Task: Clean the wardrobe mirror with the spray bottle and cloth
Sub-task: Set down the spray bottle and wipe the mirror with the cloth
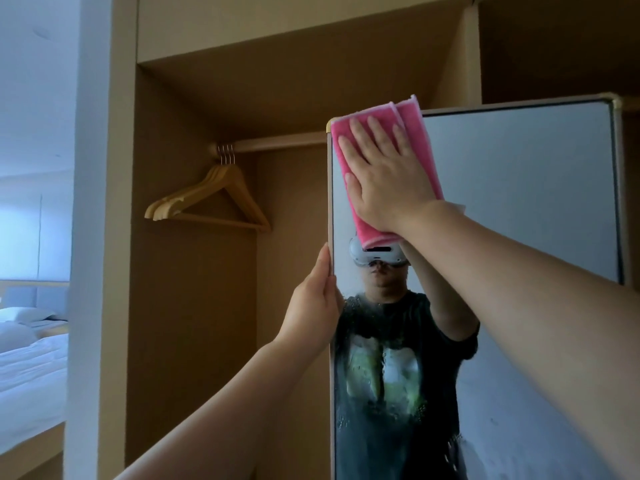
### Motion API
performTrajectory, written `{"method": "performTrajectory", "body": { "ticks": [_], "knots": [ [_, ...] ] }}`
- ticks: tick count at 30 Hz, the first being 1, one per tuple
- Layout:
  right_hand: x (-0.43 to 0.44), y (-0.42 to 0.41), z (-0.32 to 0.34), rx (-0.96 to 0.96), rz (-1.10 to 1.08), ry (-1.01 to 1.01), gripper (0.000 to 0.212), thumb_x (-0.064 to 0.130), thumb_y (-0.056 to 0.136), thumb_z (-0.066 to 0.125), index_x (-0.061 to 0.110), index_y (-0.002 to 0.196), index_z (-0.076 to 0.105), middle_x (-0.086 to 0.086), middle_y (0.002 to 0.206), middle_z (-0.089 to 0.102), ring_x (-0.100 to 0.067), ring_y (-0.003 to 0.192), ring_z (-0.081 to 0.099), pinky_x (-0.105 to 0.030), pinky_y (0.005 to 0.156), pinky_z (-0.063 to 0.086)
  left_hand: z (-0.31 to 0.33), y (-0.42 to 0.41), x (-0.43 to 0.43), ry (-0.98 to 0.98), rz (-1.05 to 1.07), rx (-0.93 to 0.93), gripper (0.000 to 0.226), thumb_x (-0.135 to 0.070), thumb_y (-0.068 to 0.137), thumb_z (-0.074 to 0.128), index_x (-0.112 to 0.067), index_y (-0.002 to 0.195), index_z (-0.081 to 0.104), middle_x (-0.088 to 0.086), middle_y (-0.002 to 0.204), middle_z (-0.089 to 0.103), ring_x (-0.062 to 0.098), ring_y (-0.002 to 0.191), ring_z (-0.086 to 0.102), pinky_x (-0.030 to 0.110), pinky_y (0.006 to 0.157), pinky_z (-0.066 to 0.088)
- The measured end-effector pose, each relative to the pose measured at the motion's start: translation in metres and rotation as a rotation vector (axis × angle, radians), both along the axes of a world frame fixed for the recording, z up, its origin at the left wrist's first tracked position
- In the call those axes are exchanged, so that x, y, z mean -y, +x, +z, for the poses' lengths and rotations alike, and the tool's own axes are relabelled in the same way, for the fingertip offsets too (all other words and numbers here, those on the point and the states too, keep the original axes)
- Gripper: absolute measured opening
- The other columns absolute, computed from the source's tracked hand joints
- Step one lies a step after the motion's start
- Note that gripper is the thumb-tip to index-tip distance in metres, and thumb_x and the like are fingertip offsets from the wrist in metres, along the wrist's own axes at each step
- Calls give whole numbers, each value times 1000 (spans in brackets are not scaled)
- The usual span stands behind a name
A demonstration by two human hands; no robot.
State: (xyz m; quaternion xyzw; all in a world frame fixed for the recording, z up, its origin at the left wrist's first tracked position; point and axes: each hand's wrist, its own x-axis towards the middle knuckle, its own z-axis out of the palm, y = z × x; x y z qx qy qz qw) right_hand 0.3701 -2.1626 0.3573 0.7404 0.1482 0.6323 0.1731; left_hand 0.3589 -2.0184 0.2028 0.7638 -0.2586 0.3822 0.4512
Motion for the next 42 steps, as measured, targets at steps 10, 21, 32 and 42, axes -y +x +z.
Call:
{"method": "performTrajectory", "body": {
  "ticks": [10, 21, 32, 42],
  "knots": [
    [-10, 0, -9, -6, 20, 36, 61, 42, 100, 8, 14, 154, 15, -11, 160, 16, -33, 148, 11, -50, 120, 7, -10, 1, -5, 15, -4, -40, 53, -20, 102, 32, -41, 148, 17, -51, 81, 51, -27, 77, 50, -5, 63, 37],
    [-15, 3, -68, -25, 65, 39, 60, 40, 101, 16, 11, 153, 18, -13, 159, 19, -34, 148, 12, -51, 119, 10, -23, 3, -6, -30, -52, -47, 49, -17, 103, 33, -34, 148, 24, -60, 88, 44, -37, 82, 40, -10, 65, 29],
    [-19, 4, -150, -62, 120, 61, 59, 37, 103, 16, 7, 153, 15, -16, 160, 15, -35, 148, 7, -51, 120, -1, -38, -2, -6, -47, -119, -54, 52, -12, 100, 35, -34, 147, 28, -39, 123, 43, -25, 115, 38, -4, 87, 30],
    [-15, 0, -206, -151, 66, 4, 65, 46, 102, 20, 9, 154, 8, -16, 160, 11, -36, 148, 3, -52, 119, 1, -64, -13, -6, -137, -294, -166, 71, 6, 94, 34, -54, 132, 37, -27, 132, 51, -4, 126, 45, 22, 101, 42]
  ]
}}
